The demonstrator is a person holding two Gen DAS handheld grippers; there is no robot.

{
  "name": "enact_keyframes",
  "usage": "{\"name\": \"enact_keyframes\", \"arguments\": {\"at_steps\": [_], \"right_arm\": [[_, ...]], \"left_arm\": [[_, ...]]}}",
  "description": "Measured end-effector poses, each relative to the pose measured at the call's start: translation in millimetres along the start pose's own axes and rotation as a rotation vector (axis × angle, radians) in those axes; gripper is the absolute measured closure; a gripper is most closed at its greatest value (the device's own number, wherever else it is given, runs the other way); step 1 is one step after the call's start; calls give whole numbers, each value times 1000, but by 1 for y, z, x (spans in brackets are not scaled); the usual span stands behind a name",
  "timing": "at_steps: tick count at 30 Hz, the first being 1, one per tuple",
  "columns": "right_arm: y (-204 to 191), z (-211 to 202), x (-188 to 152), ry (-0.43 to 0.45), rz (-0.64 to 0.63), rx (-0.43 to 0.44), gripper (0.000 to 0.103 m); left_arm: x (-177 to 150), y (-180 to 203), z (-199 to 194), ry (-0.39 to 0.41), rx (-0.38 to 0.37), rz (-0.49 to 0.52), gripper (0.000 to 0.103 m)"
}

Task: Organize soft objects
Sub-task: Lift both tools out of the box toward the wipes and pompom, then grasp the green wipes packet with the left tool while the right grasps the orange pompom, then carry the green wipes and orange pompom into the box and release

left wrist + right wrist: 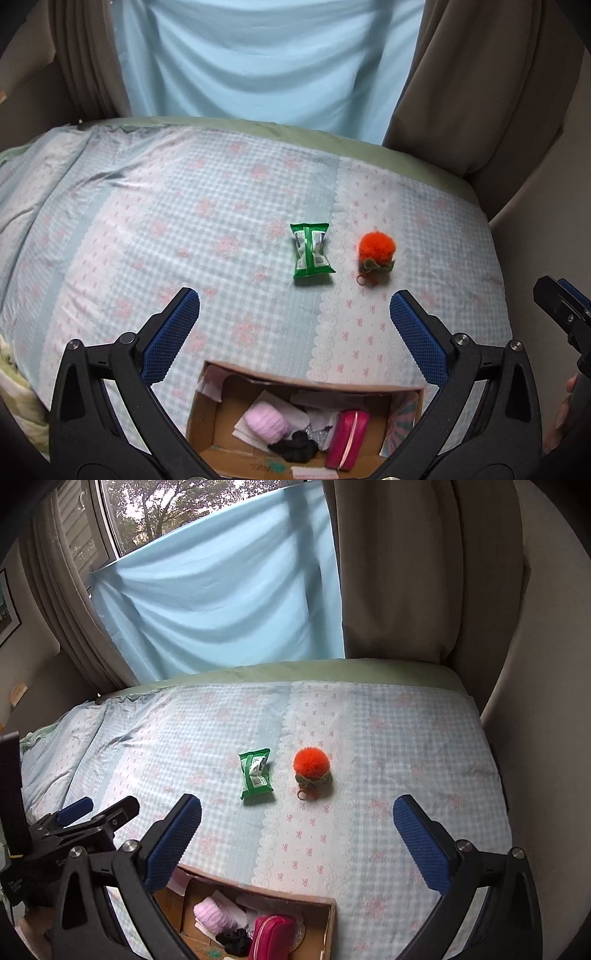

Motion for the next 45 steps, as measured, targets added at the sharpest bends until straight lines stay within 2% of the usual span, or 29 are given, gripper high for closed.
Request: {"name": "enact_keyframes", "arguments": {"at_steps": [11,20,23,24,26,28,30,32,33,35,40,45], "right_arm": [[35,160,17,-95,42,-23,0],[60,263,6,-173,103,-24,0],[65,292,-2,-206,94,-20,7],[67,300,-6,-217,94,-22,7],[69,314,-11,-224,96,-21,7],[71,325,-14,-230,100,-18,13],[72,335,-18,-248,97,-7,36],[73,345,-22,-270,94,0,47],[72,348,-23,-274,94,7,56],[70,351,-27,-277,93,19,66],[64,349,-28,-259,91,21,69],[60,337,-21,-246,83,20,70]], "left_arm": [[42,23,181,-121,-37,10,1],[40,30,299,-230,-40,-6,7],[34,32,329,-263,-38,-1,11],[31,33,337,-272,-37,3,13],[26,37,351,-289,-36,14,27],[21,40,364,-306,-33,27,29],[19,43,370,-296,-18,40,34],[19,47,370,-268,0,66,55],[20,48,370,-260,8,80,58],[21,49,371,-255,4,88,63],[24,45,367,-247,-15,83,70],[28,42,353,-244,-11,89,70]]}}
Point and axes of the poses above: each gripper's, at about its wrist camera, not at the fingertips, and z roughly the way its jaws point, y to its right, x to its top, the point moved 4 cm from there along z, roughly the way its jaws point, and after that the axes turned 4 degrees about x, right-handed, at the moved point
